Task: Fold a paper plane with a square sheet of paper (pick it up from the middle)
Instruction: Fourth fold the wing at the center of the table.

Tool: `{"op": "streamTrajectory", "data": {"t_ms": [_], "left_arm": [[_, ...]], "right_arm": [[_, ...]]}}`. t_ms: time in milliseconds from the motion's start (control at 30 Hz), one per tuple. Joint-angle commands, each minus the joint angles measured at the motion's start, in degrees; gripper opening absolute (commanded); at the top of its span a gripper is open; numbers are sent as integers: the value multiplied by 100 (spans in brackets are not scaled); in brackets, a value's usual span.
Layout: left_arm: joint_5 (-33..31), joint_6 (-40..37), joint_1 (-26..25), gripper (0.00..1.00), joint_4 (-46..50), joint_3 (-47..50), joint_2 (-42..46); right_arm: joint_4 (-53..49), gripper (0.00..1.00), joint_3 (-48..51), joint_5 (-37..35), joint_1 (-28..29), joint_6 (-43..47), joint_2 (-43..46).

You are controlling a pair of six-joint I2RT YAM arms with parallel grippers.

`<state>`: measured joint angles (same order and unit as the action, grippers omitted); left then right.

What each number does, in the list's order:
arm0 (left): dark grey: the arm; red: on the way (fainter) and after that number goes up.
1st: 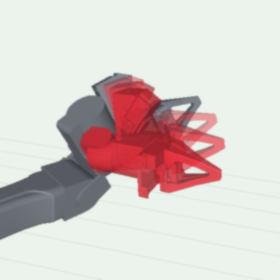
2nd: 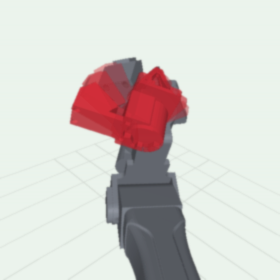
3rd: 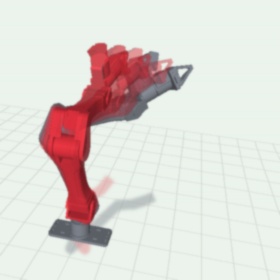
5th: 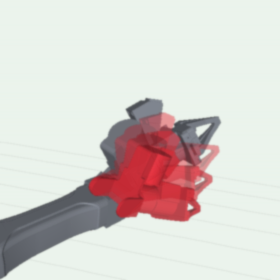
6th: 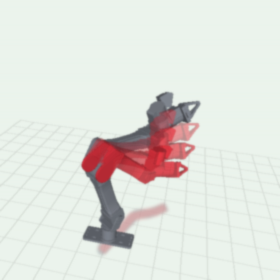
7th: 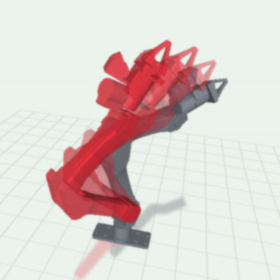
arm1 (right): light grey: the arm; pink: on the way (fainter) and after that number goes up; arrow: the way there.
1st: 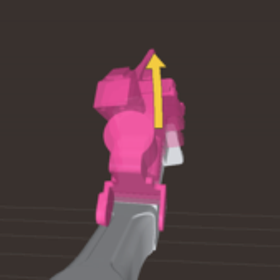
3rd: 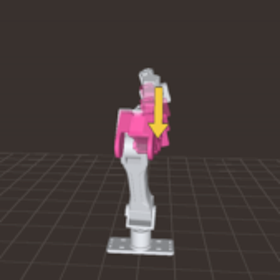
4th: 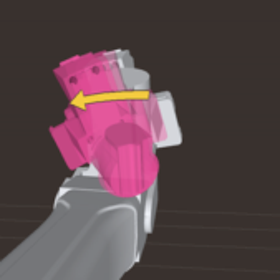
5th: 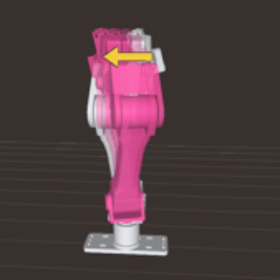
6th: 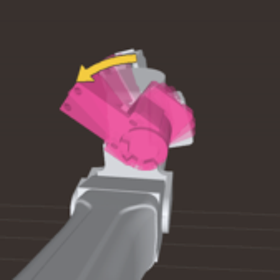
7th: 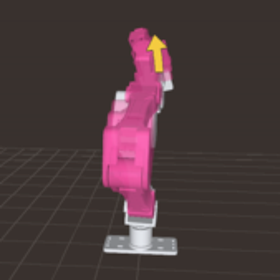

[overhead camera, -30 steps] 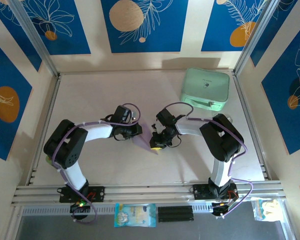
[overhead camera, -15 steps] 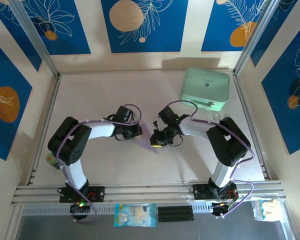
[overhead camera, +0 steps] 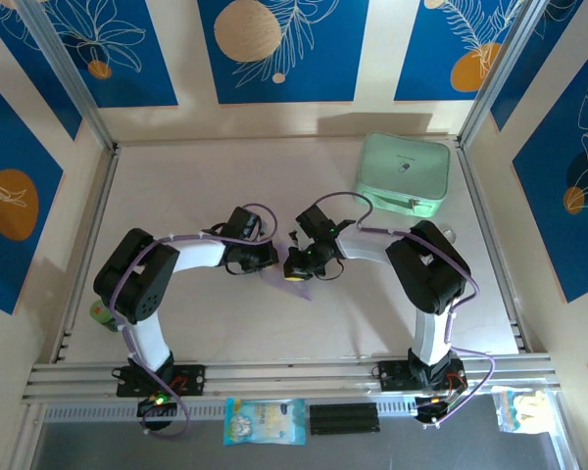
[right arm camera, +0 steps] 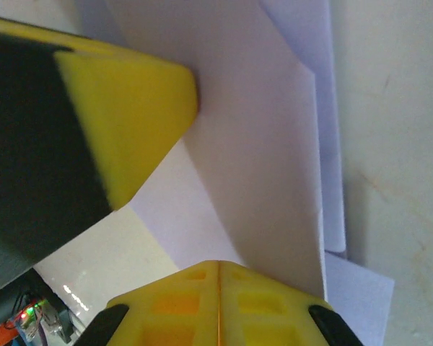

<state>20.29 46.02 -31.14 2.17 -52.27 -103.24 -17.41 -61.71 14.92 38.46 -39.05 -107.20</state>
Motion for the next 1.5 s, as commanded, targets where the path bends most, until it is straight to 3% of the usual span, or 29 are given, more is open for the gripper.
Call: {"op": "streamTrajectory", "data": {"t_ms": [0, 467, 1467], "left_arm": [[-397, -41, 35, 9, 697, -72, -169], [-852, 29, 37, 7, 1432, -313, -464], [-1002, -105, 37, 6, 1681, -493, -590]], "right_arm": [[-261, 8, -148, -134, 30, -9, -146], [-395, 7, 548, -17, -85, 236, 93], [-784, 7, 1833, -43, -295, 525, 1186]]}}
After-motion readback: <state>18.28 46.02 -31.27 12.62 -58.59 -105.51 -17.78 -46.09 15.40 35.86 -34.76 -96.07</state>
